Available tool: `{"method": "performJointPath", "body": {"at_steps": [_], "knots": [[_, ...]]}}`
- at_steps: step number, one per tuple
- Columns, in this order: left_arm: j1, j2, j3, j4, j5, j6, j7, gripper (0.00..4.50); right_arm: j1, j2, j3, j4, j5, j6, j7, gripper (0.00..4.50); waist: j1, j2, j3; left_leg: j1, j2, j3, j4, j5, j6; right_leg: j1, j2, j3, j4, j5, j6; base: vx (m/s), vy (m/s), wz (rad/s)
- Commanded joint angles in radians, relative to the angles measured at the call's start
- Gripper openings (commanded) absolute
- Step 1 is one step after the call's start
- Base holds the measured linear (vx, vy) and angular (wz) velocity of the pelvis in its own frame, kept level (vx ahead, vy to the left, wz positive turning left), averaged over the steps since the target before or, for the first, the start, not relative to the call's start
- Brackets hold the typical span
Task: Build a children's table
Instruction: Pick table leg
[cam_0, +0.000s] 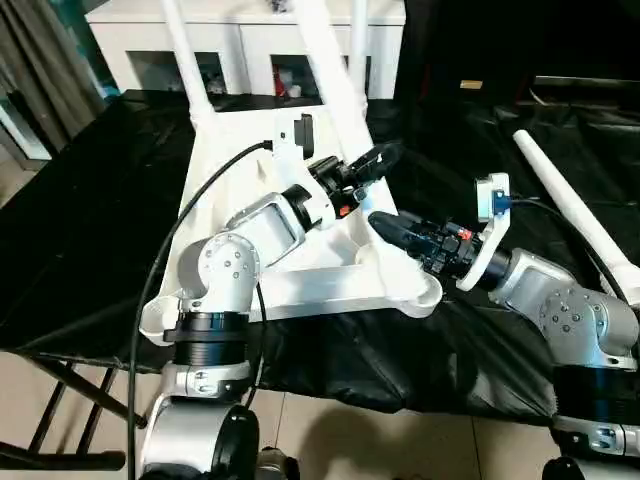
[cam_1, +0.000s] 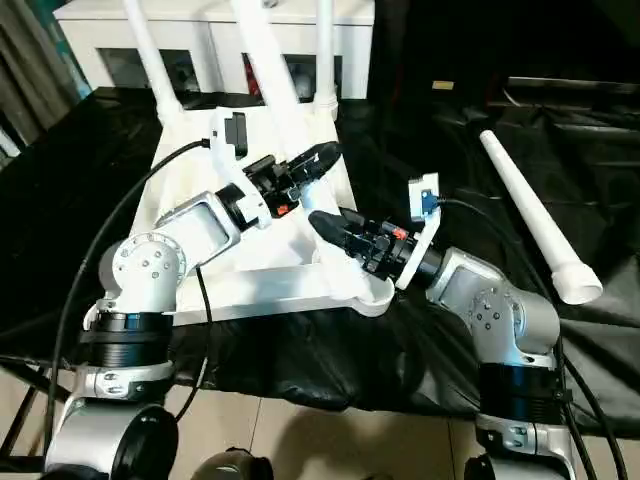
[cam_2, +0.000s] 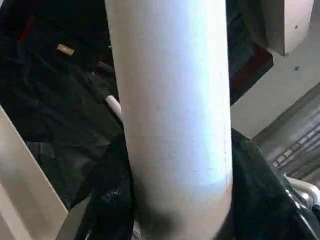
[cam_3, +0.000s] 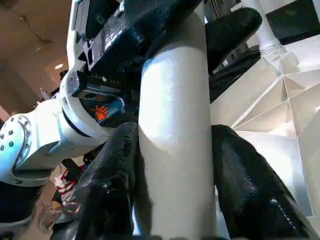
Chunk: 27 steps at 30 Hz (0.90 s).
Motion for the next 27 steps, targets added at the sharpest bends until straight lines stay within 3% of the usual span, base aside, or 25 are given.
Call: {"method": "performJointPath", "body": {"at_steps": [1,6,8,9,11,14,16,17,18,21,25,27], "knots": [[0.009,0.002,-0.005,-0.019,0.003,-0.008,0.009,2.05,-0.006,-0.010,0.000,-0.018,0.014,0.008,-0.012,1.85,0.001,-0.033,-0.084,0.022,0.071,-0.042,-0.073,-0.097,0.041,0.049,-0.084,0.059,-0.088,-0.253,-0.146,0.000,0.000,0.00],[0.012,0.004,-0.016,-0.026,0.011,-0.019,0.016,1.97,-0.015,-0.008,0.011,-0.012,0.002,-0.005,-0.015,1.85,0.001,-0.035,-0.083,0.022,0.071,-0.042,-0.073,-0.096,0.039,0.049,-0.084,0.059,-0.090,-0.265,-0.138,0.000,0.000,0.00],[0.014,0.015,-0.032,-0.032,0.036,-0.032,0.021,1.96,-0.016,-0.009,0.020,-0.016,-0.008,-0.025,-0.017,2.41,0.001,-0.035,-0.084,0.021,0.071,-0.042,-0.073,-0.094,0.038,0.049,-0.084,0.059,-0.089,-0.261,-0.135,0.000,0.000,0.00],[0.014,0.015,-0.032,-0.032,0.036,-0.032,0.021,1.95,-0.016,-0.009,0.020,-0.016,-0.008,-0.025,-0.017,2.41,0.001,-0.035,-0.083,0.021,0.072,-0.042,-0.074,-0.097,0.038,0.049,-0.084,0.059,-0.090,-0.265,-0.133,0.000,0.000,0.00],[0.005,0.051,-0.111,-0.054,0.153,-0.088,0.056,1.95,-0.035,-0.006,0.058,-0.018,-0.075,-0.073,-0.081,2.65,-0.002,-0.034,-0.084,0.023,0.074,-0.045,-0.077,-0.094,0.027,0.046,-0.080,0.059,-0.087,-0.259,-0.116,0.000,0.000,0.00],[0.000,0.063,-0.164,-0.076,0.217,-0.115,0.084,1.91,-0.034,-0.001,0.115,-0.053,-0.142,-0.111,-0.126,2.97,-0.002,-0.031,-0.083,0.024,0.073,-0.044,-0.078,-0.107,0.016,0.047,-0.083,0.061,-0.090,-0.272,-0.103,0.000,0.000,0.00],[-0.004,0.062,-0.202,-0.096,0.252,-0.130,0.102,1.91,-0.037,0.012,0.174,-0.071,-0.202,-0.133,-0.168,3.01,-0.005,-0.030,-0.084,0.024,0.073,-0.044,-0.077,-0.097,0.010,0.046,-0.081,0.061,-0.087,-0.241,-0.113,0.000,0.000,0.00],[-0.004,0.062,-0.202,-0.096,0.252,-0.130,0.102,1.91,-0.037,0.012,0.174,-0.071,-0.202,-0.133,-0.168,3.01,-0.004,-0.029,-0.085,0.024,0.074,-0.045,-0.077,-0.095,0.010,0.047,-0.081,0.061,-0.085,-0.234,-0.117,0.000,0.000,0.00],[-0.007,0.069,-0.243,-0.105,0.294,-0.149,0.117,1.90,-0.044,0.022,0.230,-0.072,-0.257,-0.152,-0.201,3.02,-0.005,-0.028,-0.085,0.023,0.073,-0.044,-0.077,-0.096,0.011,0.047,-0.082,0.061,-0.083,-0.222,-0.126,0.000,0.000,0.00],[-0.011,0.072,-0.277,-0.106,0.329,-0.165,0.130,1.90,-0.059,0.029,0.313,-0.047,-0.335,-0.159,-0.257,3.02,-0.007,-0.024,-0.084,0.024,0.074,-0.045,-0.078,-0.106,0.004,0.044,-0.080,0.062,-0.084,-0.223,-0.128,0.000,0.000,0.00],[-0.015,0.074,-0.295,-0.102,0.356,-0.179,0.129,1.90,-0.068,0.056,0.322,-0.005,-0.361,-0.173,-0.307,3.02,-0.010,-0.024,-0.083,0.024,0.072,-0.045,-0.079,-0.138,-0.005,0.046,-0.081,0.062,-0.086,-0.239,-0.132,0.000,0.000,0.00],[-0.012,0.074,-0.301,-0.105,0.368,-0.185,0.130,1.90,-0.070,0.070,0.311,0.006,-0.363,-0.170,-0.332,2.75,-0.010,-0.022,-0.083,0.025,0.073,-0.045,-0.080,-0.137,-0.004,0.046,-0.081,0.063,-0.086,-0.230,-0.133,0.000,0.000,0.00]]}}
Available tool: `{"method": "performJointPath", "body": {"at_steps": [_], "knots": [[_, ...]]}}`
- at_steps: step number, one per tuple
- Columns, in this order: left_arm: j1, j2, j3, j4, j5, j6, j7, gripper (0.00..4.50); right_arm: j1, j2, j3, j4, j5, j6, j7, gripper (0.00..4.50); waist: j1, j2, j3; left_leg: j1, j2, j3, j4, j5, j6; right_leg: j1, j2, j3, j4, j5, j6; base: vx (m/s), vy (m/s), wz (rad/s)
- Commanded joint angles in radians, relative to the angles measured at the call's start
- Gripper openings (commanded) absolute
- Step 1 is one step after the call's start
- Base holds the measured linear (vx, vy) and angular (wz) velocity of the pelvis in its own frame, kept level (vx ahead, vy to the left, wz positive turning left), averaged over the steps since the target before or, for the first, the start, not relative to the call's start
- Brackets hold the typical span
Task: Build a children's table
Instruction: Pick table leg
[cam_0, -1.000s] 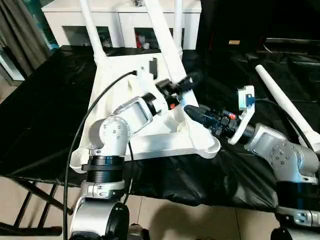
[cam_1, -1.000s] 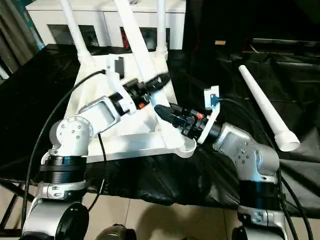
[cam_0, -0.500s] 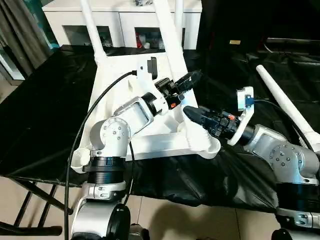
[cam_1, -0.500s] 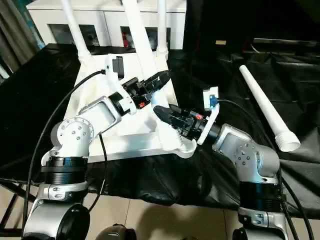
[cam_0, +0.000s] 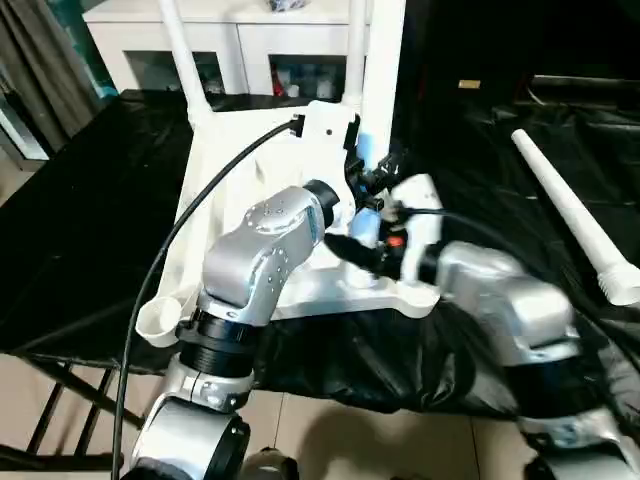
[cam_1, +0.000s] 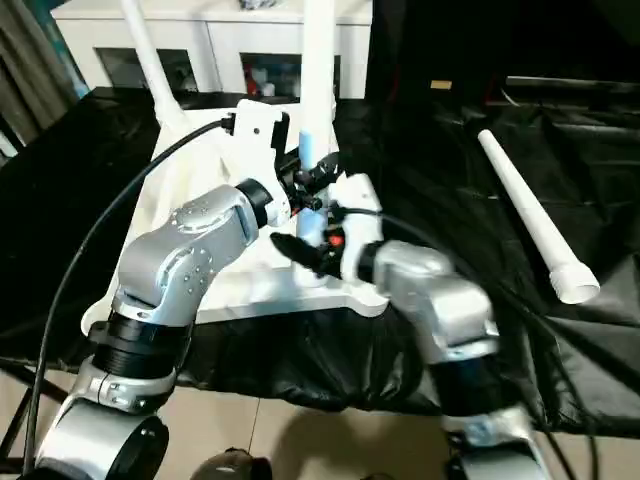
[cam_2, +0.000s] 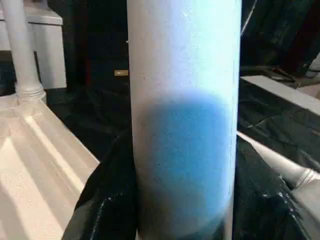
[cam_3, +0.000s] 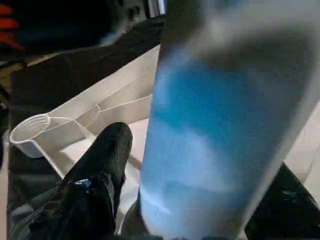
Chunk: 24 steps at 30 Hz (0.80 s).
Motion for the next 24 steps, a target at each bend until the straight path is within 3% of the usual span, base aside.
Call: {"method": "performJointPath", "body": {"at_steps": [1,9,14,16,19,21,24], "knots": [[-0.012,0.010,-0.015,-0.018,0.024,-0.021,0.006,1.90,-0.013,0.013,-0.016,0.011,-0.006,-0.005,-0.031,2.64,-0.006,-0.021,-0.084,0.024,0.073,-0.045,-0.077,-0.131,-0.001,0.047,-0.079,0.063,-0.081,-0.206,-0.140,0.000,0.000,0.00],[-0.009,0.020,-0.016,-0.015,0.040,-0.026,0.006,1.90,-0.018,0.030,-0.037,0.006,0.018,-0.009,-0.031,2.02,-0.006,-0.018,-0.084,0.023,0.073,-0.045,-0.076,-0.135,0.001,0.048,-0.081,0.063,-0.080,-0.193,-0.147,0.000,0.000,0.00],[-0.008,0.021,-0.015,-0.009,0.051,-0.035,0.000,1.90,-0.017,0.039,-0.036,0.014,0.027,-0.012,-0.031,1.95,-0.007,-0.018,-0.085,0.025,0.073,-0.045,-0.076,-0.135,0.002,0.048,-0.081,0.063,-0.079,-0.189,-0.151,0.000,0.000,0.00],[-0.007,0.018,-0.005,-0.011,0.038,-0.025,-0.006,2.60,-0.015,0.041,-0.040,0.011,0.037,-0.011,-0.020,1.95,-0.007,-0.016,-0.085,0.025,0.073,-0.045,-0.076,-0.134,0.001,0.048,-0.080,0.063,-0.078,-0.186,-0.151,0.000,0.000,0.00],[-0.001,0.017,0.012,-0.008,0.010,-0.029,-0.030,2.63,-0.007,0.040,-0.049,0.000,0.057,-0.013,0.010,1.94,-0.006,-0.015,-0.085,0.024,0.073,-0.045,-0.076,-0.136,0.005,0.049,-0.080,0.062,-0.078,-0.176,-0.155,0.000,0.000,0.00],[0.003,0.021,0.042,0.004,-0.025,-0.027,-0.058,2.90,0.006,0.027,-0.052,-0.020,0.083,-0.026,0.063,1.94,-0.006,-0.015,-0.086,0.024,0.073,-0.045,-0.074,-0.134,0.007,0.050,-0.081,0.062,-0.077,-0.168,-0.159,0.000,0.000,0.00],[0.016,0.049,0.112,0.017,-0.151,0.006,-0.193,3.04,0.039,-0.018,-0.058,-0.077,0.144,-0.043,0.182,1.94,0.001,-0.018,-0.086,0.025,0.071,-0.041,-0.072,-0.137,0.014,0.052,-0.084,0.062,-0.077,-0.176,-0.166,0.000,0.000,0.00]]}}
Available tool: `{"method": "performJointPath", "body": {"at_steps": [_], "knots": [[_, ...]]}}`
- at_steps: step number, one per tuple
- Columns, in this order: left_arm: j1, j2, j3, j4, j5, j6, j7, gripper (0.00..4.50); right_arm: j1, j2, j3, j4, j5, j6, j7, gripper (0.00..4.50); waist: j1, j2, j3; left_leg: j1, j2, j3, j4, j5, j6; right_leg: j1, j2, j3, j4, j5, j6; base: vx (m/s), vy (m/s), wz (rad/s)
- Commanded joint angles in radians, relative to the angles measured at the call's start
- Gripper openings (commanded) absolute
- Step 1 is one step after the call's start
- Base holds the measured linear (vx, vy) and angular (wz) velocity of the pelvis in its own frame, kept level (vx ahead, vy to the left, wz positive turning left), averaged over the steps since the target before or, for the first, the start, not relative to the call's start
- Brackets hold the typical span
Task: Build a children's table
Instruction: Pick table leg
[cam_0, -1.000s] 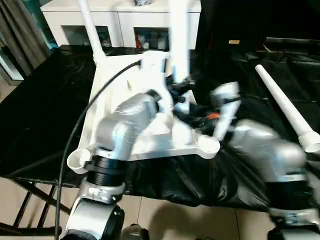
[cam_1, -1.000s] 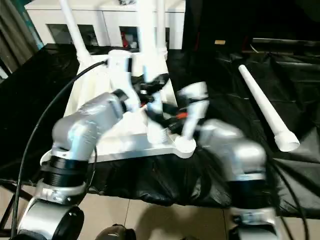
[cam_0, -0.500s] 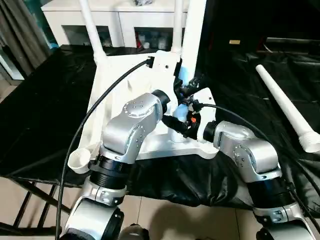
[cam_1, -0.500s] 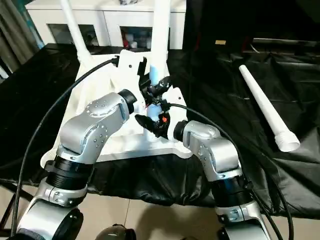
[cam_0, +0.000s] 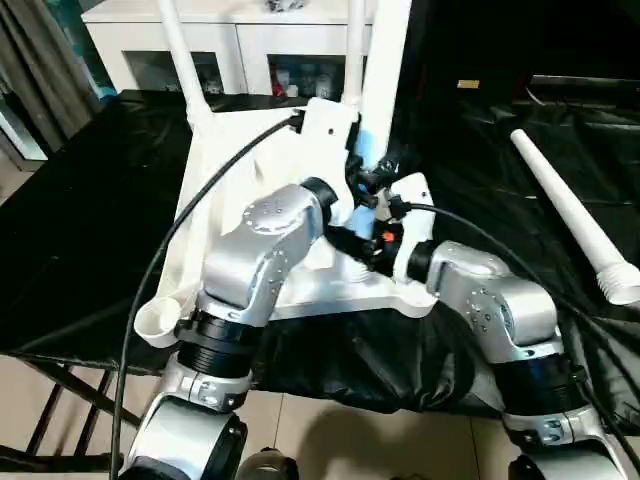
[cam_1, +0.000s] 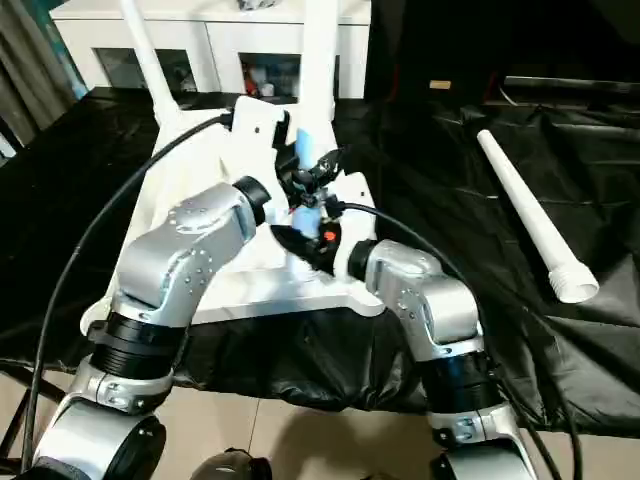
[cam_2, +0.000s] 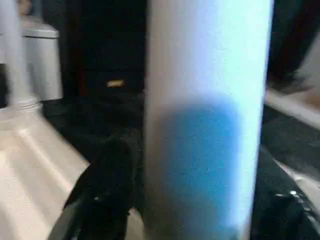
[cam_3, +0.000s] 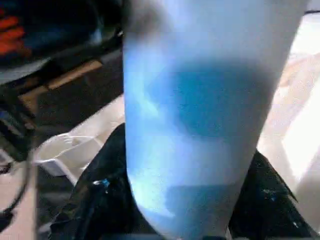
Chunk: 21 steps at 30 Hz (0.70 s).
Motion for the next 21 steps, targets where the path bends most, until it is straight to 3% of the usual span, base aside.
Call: {"method": "performJointPath", "body": {"at_steps": [1,2,5,11,16,21], "knots": [[0.020,0.039,0.077,0.018,-0.121,0.054,-0.139,3.04,0.014,-0.037,0.001,-0.078,0.062,-0.025,0.118,1.94,-0.003,-0.018,-0.086,0.023,0.072,-0.042,-0.073,-0.132,0.018,0.050,-0.081,0.061,-0.075,-0.167,-0.168,0.000,0.000,0.00],[0.020,0.039,0.077,0.018,-0.121,0.054,-0.139,3.04,0.014,-0.037,0.001,-0.078,0.062,-0.025,0.118,1.94,-0.003,-0.017,-0.087,0.024,0.071,-0.043,-0.072,-0.127,0.020,0.051,-0.081,0.060,-0.071,-0.161,-0.173,0.000,0.000,0.00],[0.032,0.081,0.125,0.013,-0.261,0.152,-0.297,3.04,0.037,-0.106,0.029,-0.127,0.111,-0.016,0.258,1.93,-0.004,-0.017,-0.083,0.025,0.071,-0.041,-0.072,-0.144,0.028,0.051,-0.083,0.062,-0.077,-0.202,-0.178,0.000,0.000,0.00],[0.046,0.141,0.113,-0.014,-0.369,0.209,-0.468,3.04,0.050,-0.182,0.059,-0.155,0.142,-0.012,0.387,1.93,-0.003,-0.016,-0.082,0.028,0.075,-0.042,-0.074,-0.158,0.022,0.048,-0.080,0.063,-0.077,-0.232,-0.176,0.000,0.000,0.00],[0.046,0.144,0.122,-0.017,-0.410,0.227,-0.508,2.54,0.037,-0.194,0.052,-0.141,0.160,-0.006,0.418,1.93,-0.003,-0.017,-0.083,0.027,0.074,-0.042,-0.072,-0.150,0.023,0.050,-0.082,0.063,-0.076,-0.229,-0.185,0.000,0.000,0.00],[0.045,0.129,0.115,-0.007,-0.373,0.184,-0.466,2.17,0.036,-0.197,0.059,-0.137,0.161,-0.016,0.422,1.93,-0.004,-0.016,-0.084,0.027,0.075,-0.043,-0.072,-0.143,0.022,0.051,-0.081,0.064,-0.077,-0.216,-0.183,0.000,0.000,0.00]]}}
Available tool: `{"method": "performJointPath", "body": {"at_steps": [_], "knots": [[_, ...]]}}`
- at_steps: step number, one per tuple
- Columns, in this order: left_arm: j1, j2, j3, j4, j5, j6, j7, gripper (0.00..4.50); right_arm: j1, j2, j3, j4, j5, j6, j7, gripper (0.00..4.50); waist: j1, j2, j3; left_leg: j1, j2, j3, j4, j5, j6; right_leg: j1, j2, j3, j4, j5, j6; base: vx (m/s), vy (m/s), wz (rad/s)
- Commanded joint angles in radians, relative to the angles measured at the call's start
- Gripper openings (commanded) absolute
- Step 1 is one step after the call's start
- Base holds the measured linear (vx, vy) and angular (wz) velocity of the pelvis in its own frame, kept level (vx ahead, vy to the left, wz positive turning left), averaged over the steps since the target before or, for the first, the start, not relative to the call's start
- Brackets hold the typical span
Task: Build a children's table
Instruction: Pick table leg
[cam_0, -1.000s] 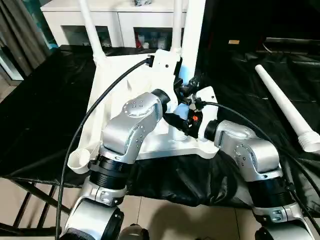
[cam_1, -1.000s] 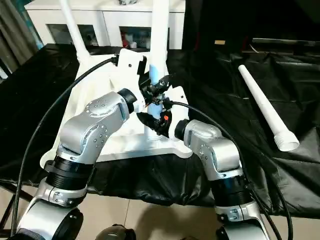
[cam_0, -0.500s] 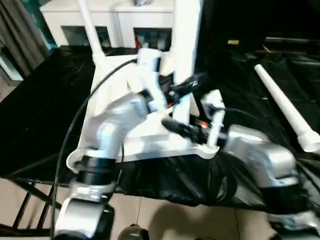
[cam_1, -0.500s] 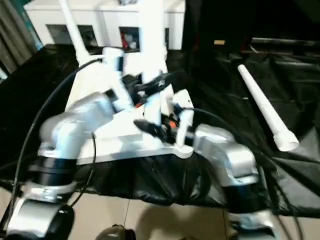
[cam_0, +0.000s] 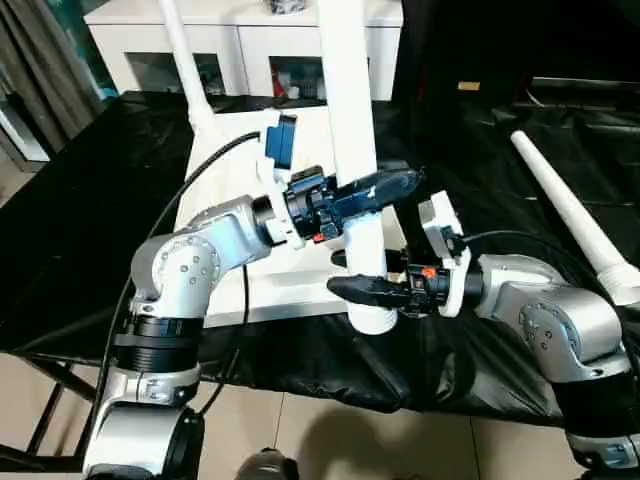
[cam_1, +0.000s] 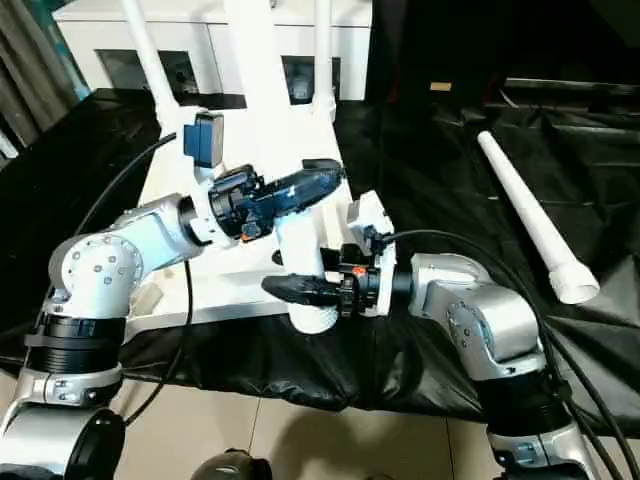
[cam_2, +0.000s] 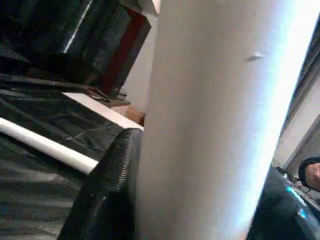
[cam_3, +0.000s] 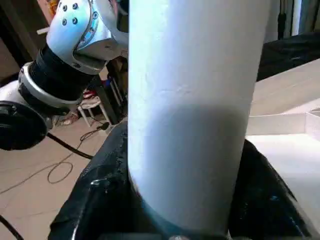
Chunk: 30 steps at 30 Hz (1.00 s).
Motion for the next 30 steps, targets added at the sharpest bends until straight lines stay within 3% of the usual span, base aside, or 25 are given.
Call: {"method": "performJointPath", "body": {"at_steps": [1,4,10,14,17,18,19,23,30], "knots": [[0.001,0.001,-0.001,0.000,0.042,-0.041,0.049,2.09,-0.010,0.002,0.008,-0.026,0.002,-0.023,0.011,1.93,-0.002,-0.019,-0.084,0.024,0.075,-0.043,-0.073,-0.137,0.023,0.051,-0.080,0.063,-0.079,-0.215,-0.179,0.000,0.000,0.00],[0.001,0.005,-0.028,-0.007,0.098,-0.071,0.085,2.00,-0.021,0.019,0.004,-0.005,-0.011,-0.006,-0.038,2.63,-0.003,-0.018,-0.084,0.024,0.075,-0.044,-0.073,-0.136,0.022,0.050,-0.080,0.063,-0.079,-0.217,-0.174,0.000,0.000,0.00],[-0.014,-0.009,-0.078,0.011,0.248,-0.161,0.227,1.89,-0.035,0.059,0.014,0.024,-0.108,-0.056,-0.186,3.07,-0.006,-0.021,-0.084,0.025,0.074,-0.044,-0.075,-0.133,0.004,0.048,-0.079,0.063,-0.081,-0.231,-0.150,0.000,0.000,0.00],[-0.029,-0.019,-0.118,0.001,0.365,-0.211,0.354,1.87,-0.053,0.090,0.052,0.067,-0.190,-0.068,-0.289,3.07,-0.008,-0.019,-0.086,0.024,0.075,-0.045,-0.074,-0.118,0.004,0.046,-0.076,0.063,-0.077,-0.201,-0.151,0.000,0.000,0.00],[-0.034,-0.032,-0.122,-0.016,0.377,-0.187,0.404,1.87,-0.061,0.106,0.074,0.095,-0.226,-0.053,-0.341,3.07,-0.007,-0.022,-0.085,0.024,0.072,-0.043,-0.072,-0.119,0.005,0.049,-0.080,0.063,-0.078,-0.207,-0.157,0.000,0.000,0.00],[-0.035,-0.040,-0.124,-0.026,0.388,-0.182,0.431,1.87,-0.067,0.123,0.080,0.117,-0.245,-0.049,-0.372,2.80,-0.006,-0.022,-0.086,0.023,0.071,-0.043,-0.072,-0.115,0.009,0.050,-0.080,0.063,-0.078,-0.205,-0.157,0.000,0.000,0.00],[-0.036,-0.045,-0.122,-0.029,0.388,-0.177,0.443,1.87,-0.069,0.135,0.083,0.130,-0.254,-0.052,-0.388,2.80,-0.009,-0.020,-0.086,0.023,0.072,-0.043,-0.072,-0.116,0.009,0.047,-0.078,0.062,-0.077,-0.199,-0.162,0.000,0.000,0.00],[-0.040,-0.068,-0.114,-0.028,0.397,-0.181,0.479,1.87,-0.080,0.180,0.076,0.159,-0.260,-0.056,-0.431,2.39,-0.009,-0.022,-0.086,0.023,0.073,-0.043,-0.073,-0.124,0.009,0.048,-0.079,0.063,-0.076,-0.194,-0.163,0.000,0.000,0.00],[-0.036,-0.080,-0.113,-0.035,0.397,-0.158,0.505,1.87,-0.090,0.204,0.057,0.169,-0.253,-0.065,-0.447,2.03,-0.007,-0.015,-0.087,0.024,0.073,-0.044,-0.074,-0.129,0.004,0.048,-0.078,0.063,-0.075,-0.182,-0.159,0.000,0.000,0.00]]}}
